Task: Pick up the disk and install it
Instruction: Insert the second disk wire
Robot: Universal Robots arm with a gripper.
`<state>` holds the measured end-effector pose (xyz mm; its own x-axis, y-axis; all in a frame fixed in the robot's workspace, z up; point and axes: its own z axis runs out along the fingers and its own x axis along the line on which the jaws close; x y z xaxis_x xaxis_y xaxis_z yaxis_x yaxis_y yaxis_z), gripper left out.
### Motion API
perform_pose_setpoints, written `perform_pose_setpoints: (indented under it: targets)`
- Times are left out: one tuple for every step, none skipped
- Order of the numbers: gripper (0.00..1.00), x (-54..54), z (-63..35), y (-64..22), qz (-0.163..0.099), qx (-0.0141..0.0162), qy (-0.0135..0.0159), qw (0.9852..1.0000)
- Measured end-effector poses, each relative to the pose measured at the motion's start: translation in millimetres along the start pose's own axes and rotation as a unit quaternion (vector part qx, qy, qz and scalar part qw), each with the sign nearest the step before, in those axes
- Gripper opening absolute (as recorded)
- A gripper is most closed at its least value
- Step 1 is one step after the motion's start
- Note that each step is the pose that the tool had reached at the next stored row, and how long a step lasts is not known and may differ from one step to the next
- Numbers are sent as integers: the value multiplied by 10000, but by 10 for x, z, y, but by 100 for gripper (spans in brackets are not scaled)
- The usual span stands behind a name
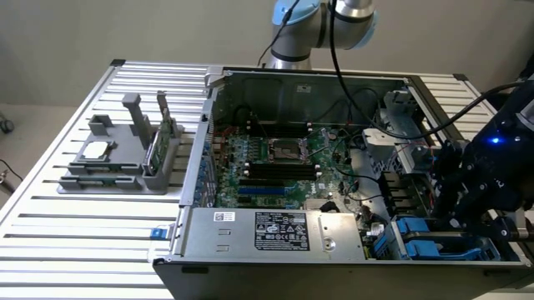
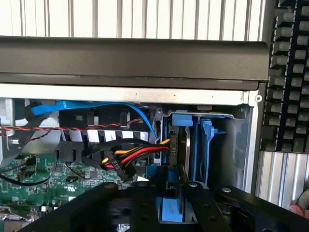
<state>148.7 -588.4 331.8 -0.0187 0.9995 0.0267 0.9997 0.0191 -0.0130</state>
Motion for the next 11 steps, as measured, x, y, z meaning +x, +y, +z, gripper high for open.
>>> perform_pose_setpoints:
  targets:
    - [24,1,-25,-2,1,0,-8,10000]
    - [24,1,-47,-3,2,0,-5,10000]
    - [24,2,-75,-5,2,0,-4,10000]
    - [24,3,-112,-6,2,0,-9,10000]
    - [24,4,-150,-9,2,0,-6,10000]
    - [24,5,-190,-14,2,0,-7,10000]
    - [24,7,-228,-23,2,0,-8,10000]
    - [24,8,-258,-39,2,0,-7,10000]
    - [24,9,-281,-63,2,0,-8,10000]
    - [24,9,-297,-96,2,0,-7,10000]
    - [24,11,-313,-140,2,0,-7,10000]
